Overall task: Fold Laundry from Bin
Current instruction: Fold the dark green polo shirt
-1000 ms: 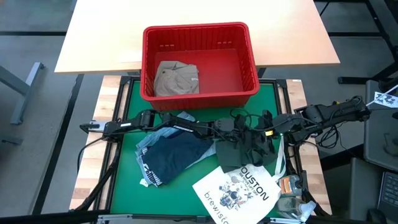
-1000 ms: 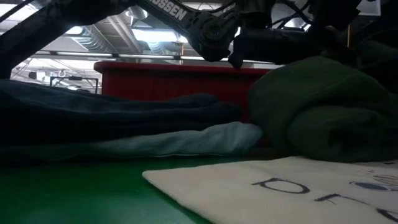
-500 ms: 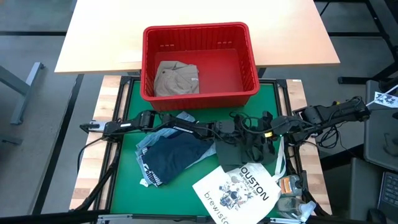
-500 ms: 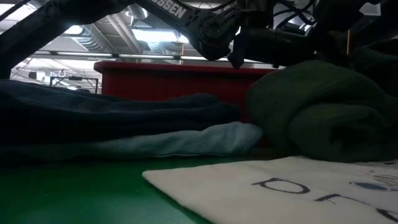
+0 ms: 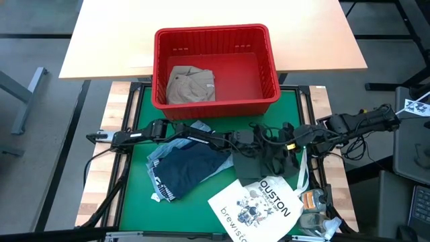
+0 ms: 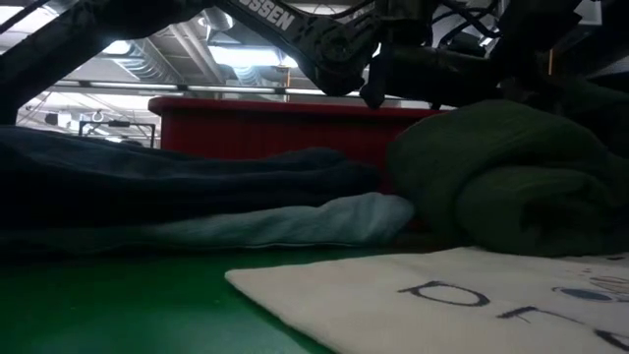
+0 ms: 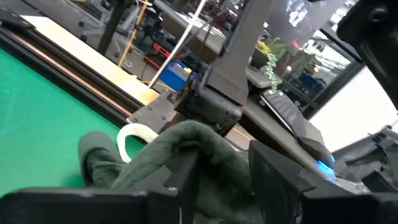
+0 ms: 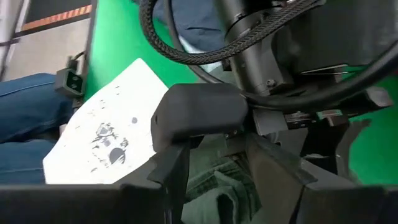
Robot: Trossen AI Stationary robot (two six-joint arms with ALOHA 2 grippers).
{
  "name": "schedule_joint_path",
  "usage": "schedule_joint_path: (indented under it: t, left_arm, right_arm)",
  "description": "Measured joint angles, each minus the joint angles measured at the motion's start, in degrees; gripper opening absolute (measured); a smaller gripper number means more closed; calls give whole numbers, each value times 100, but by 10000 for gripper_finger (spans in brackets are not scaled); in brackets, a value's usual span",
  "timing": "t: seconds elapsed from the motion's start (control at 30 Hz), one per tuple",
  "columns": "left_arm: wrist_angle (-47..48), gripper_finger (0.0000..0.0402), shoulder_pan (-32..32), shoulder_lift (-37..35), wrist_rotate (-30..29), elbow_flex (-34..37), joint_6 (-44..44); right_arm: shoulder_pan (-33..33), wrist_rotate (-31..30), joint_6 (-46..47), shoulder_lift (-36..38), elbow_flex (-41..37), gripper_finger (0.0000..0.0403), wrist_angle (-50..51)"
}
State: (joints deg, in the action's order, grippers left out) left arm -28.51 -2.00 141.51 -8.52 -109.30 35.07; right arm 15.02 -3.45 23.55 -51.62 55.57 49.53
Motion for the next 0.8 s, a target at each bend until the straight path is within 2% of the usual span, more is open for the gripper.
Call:
schedule_joint_path:
  t: [0.17, 0.33, 0.5, 0.63, 0.8]
  left_arm:
    - [-65, 130, -4, 0, 304, 0, -21]
    - [-481, 130, 62, -4, 664, 0, 17]
    - [-968, 130, 211, -11, 1037, -2, 264]
    - [-1027, 130, 280, -13, 1559, 0, 665]
    - [-1163, 130, 346, -13, 2011, 0, 451]
  right_arm:
    - [-11, 633, 82, 63, 0, 166, 35]
    - [-11, 1140, 407, 60, 0, 166, 516]
    - [-11, 1092, 536, 33, 0, 166, 1360]
    - [-8, 577, 822, -49, 0, 166, 2007]
    - [-8, 300, 1067, -116, -7, 166, 2388]
